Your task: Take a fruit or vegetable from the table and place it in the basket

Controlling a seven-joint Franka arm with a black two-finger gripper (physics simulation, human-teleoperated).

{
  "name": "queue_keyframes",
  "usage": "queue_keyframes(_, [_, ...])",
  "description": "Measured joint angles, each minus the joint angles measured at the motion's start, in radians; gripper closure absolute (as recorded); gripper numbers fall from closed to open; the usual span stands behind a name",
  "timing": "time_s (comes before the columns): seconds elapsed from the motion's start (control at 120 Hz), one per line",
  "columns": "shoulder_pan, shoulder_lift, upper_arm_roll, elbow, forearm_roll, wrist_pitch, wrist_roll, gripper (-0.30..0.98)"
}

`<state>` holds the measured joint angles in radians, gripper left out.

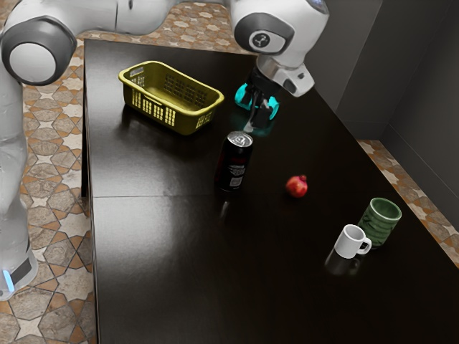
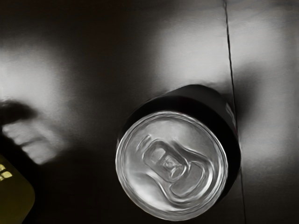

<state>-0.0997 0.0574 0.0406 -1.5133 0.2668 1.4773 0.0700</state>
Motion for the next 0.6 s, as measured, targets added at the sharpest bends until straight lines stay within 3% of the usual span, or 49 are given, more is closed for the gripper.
queue_keyframes(0.208, [0.004,0.012,-0.004,0.012,0.012,0.141,0.019,0.0])
queue_keyframes(0.283, [0.004,0.044,-0.006,0.09,0.016,0.162,0.026,0.0])
queue_keyframes(0.317, [0.026,0.131,-0.026,0.223,0.014,0.14,0.029,0.0])
queue_keyframes(0.342, [0.072,0.212,-0.074,0.342,0.013,0.116,0.033,0.0])
queue_keyframes(0.417, [0.276,0.429,-0.351,0.602,0.049,0.047,0.047,0.0])
queue_keyframes(0.525, [0.409,0.655,-0.677,0.83,0.22,-0.018,0.067,0.0])
queue_keyframes(0.6, [0.449,0.766,-0.812,0.919,0.316,-0.045,0.078,0.0])
